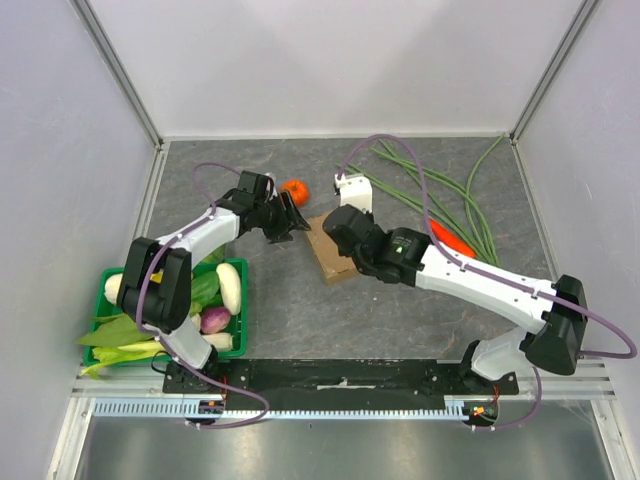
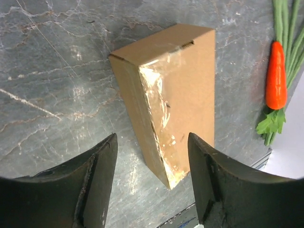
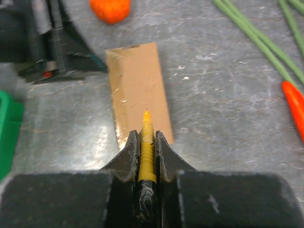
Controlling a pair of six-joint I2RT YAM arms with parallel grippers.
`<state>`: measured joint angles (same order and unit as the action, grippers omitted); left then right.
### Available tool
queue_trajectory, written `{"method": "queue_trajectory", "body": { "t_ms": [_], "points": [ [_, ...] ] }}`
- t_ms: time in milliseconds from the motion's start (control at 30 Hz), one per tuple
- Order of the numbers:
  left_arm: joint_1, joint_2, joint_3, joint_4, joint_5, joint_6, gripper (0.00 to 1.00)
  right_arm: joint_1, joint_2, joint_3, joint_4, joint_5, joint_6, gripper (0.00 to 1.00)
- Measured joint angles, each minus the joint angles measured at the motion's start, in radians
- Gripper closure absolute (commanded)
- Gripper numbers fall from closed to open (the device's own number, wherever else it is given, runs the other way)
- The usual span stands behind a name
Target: Unpack the express box
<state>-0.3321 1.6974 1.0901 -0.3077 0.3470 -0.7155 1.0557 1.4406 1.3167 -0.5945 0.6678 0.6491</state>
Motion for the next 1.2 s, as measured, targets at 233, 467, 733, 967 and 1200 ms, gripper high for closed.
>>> {"method": "queue_trajectory", "body": {
  "t_ms": [233,467,733,967,1200],
  "points": [
    [0.0,-0.143,-0.05,-0.045,-0.127,0.024,0.45,-0.154,0.052,-0.003,-0.003,0.01,-0.06,1.0],
    [0.003,-0.101,-0.058,-0.09,-0.182,0.043,0.51,-0.176,0.142,-0.02,-0.024,-0.049,-0.096,1.0],
    [0.003,0.106,0.013,-0.099,-0.143,0.043,0.54,-0.176,0.175,-0.03,-0.03,-0.166,-0.108,1.0],
    [-0.004,0.192,0.127,-0.087,-0.086,0.064,0.54,-0.134,0.182,-0.069,-0.038,-0.243,-0.108,1.0],
    [-0.014,0.227,0.182,-0.017,0.025,0.096,0.53,-0.04,0.188,-0.069,-0.014,-0.319,-0.097,1.0]
  ]
}}
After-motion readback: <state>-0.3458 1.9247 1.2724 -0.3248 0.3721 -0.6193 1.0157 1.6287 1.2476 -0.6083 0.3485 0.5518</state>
